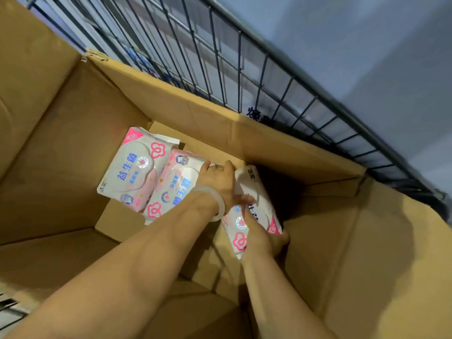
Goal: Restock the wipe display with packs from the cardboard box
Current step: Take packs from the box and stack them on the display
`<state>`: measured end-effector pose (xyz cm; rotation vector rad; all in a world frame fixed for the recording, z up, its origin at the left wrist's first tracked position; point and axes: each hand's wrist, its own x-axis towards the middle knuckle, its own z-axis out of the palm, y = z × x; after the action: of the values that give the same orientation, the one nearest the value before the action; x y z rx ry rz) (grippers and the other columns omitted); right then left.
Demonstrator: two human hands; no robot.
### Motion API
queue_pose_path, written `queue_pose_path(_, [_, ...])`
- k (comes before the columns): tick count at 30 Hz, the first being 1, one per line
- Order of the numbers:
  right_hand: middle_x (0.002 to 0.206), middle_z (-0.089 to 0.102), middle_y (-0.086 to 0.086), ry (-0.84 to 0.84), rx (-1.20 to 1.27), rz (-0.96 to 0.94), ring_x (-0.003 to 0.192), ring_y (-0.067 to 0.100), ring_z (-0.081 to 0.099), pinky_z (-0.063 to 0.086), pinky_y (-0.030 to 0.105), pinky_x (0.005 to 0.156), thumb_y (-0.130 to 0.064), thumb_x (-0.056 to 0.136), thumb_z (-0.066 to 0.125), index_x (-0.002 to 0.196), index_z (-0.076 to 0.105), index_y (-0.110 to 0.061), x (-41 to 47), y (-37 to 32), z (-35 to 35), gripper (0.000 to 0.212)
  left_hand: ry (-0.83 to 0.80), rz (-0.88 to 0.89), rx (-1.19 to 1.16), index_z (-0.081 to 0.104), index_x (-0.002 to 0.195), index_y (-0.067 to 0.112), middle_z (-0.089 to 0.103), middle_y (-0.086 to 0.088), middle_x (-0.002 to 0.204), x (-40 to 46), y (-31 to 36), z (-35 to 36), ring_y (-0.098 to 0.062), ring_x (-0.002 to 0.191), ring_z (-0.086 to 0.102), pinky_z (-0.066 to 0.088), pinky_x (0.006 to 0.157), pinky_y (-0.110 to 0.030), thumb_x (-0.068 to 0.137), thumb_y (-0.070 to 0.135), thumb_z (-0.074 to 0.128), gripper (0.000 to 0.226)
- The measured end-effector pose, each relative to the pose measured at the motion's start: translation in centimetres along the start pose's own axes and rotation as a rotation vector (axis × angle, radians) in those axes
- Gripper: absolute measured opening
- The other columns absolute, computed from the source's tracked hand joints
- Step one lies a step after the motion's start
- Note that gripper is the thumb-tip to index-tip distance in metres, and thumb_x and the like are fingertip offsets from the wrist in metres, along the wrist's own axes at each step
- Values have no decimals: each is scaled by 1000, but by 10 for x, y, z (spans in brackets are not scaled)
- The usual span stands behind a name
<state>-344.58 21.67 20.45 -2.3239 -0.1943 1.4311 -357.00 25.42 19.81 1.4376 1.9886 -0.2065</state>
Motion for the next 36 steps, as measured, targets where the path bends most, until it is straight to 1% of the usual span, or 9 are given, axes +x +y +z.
queue_pose_path(5, [134,50,10,-107,25,71,118,34,53,47,53,98,-27,40,94,136,36,-23,-7,-6,-7,113,-37,-26,116,62,96,17,59,-5,94,-3,6,-21,-27,101,51,34,94,-35,56,86,54,80])
queue_pose_path(10, [121,62,8,-212,-7,-70,107,28,63,52,48,93,-40,23,92,117,54,-16,-25,-25,-17,104,14,-38,-257,36,66,30,43,4,76,-20,-14,-43,-21,89,44,38,78,-32,55,77,66,56])
queue_pose_path(14, [95,69,4,-330,-97,-229,88,20,68,53,37,90,-15,53,91,72,59,-22,-54,-47,-34,38,106,-118,-770,38,79,30,45,11,77,-59,-20,-52,-13,74,48,37,63,-24,67,51,78,46])
queue_pose_path(17, [85,72,4,-391,-184,-337,77,22,71,57,40,83,-28,41,91,78,66,-15,-80,-63,-42,47,69,-196,-994,41,105,19,53,8,87,-91,-32,-64,-8,73,54,41,58,-19,73,45,76,54])
queue_pose_path(20, [96,72,7,-460,-286,-534,90,27,70,57,48,83,-32,41,90,95,65,-14,-116,-90,-46,62,146,-250,-1149,52,115,8,67,-3,101,-124,-40,-74,-19,85,66,53,68,-28,50,66,78,92])
queue_pose_path(23, [102,66,1,-589,-398,-687,92,17,66,57,41,82,-25,50,91,104,51,-18,-154,-122,-56,68,244,-141,-1270,63,90,13,67,-2,71,-157,-28,-97,-14,56,59,47,52,-28,46,61,74,66])
queue_pose_path(27, [98,59,-3,-697,-394,-844,74,-5,54,49,6,59,-4,65,84,108,39,-12,-201,-150,-85,63,343,137,-1304,67,104,18,75,11,89,-193,-7,-150,-3,80,70,53,70,-19,72,29,71,34])
queue_pose_path(33, [94,58,-12,-701,-277,-954,73,-9,60,48,6,58,-16,67,83,90,37,-33,-249,-178,-155,55,329,446,-1194,65,114,8,74,-3,106,-245,44,-228,-13,95,71,56,75,-21,73,28,70,45])
queue_pose_path(36, [103,58,-11,-661,-223,-984,80,-7,57,48,4,58,-16,69,82,104,37,-32,-257,-198,-201,60,317,494,-1114,68,108,10,77,6,85,-257,86,-250,1,69,70,48,55,-8,77,19,72,33])
